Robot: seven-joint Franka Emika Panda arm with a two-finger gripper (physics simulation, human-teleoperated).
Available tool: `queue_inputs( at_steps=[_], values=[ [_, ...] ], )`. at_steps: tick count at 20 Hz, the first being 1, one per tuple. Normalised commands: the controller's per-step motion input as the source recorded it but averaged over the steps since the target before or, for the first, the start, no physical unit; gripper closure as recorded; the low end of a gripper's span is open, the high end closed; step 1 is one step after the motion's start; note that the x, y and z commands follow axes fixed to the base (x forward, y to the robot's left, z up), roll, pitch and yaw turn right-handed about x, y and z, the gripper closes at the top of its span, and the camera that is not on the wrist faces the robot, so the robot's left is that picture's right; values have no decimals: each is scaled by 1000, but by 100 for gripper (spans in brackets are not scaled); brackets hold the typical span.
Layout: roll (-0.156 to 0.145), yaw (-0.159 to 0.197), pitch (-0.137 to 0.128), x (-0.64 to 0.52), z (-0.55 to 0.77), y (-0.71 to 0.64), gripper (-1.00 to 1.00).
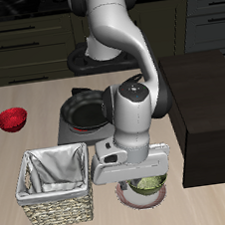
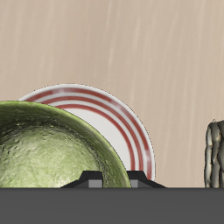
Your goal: Place the green bowl on the plate
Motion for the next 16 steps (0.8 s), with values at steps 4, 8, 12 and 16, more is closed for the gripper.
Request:
queue_inputs(
  at_steps=[4,8,12,16],
  values=[
    [-11,9,1,-32,-64,-53,-100],
    [43,-2,-16,-181,239,167,-100],
    [79,-28,-23,-288,435,189,-100],
    [83,-82,-37,-569,699,107,-100]
  ],
)
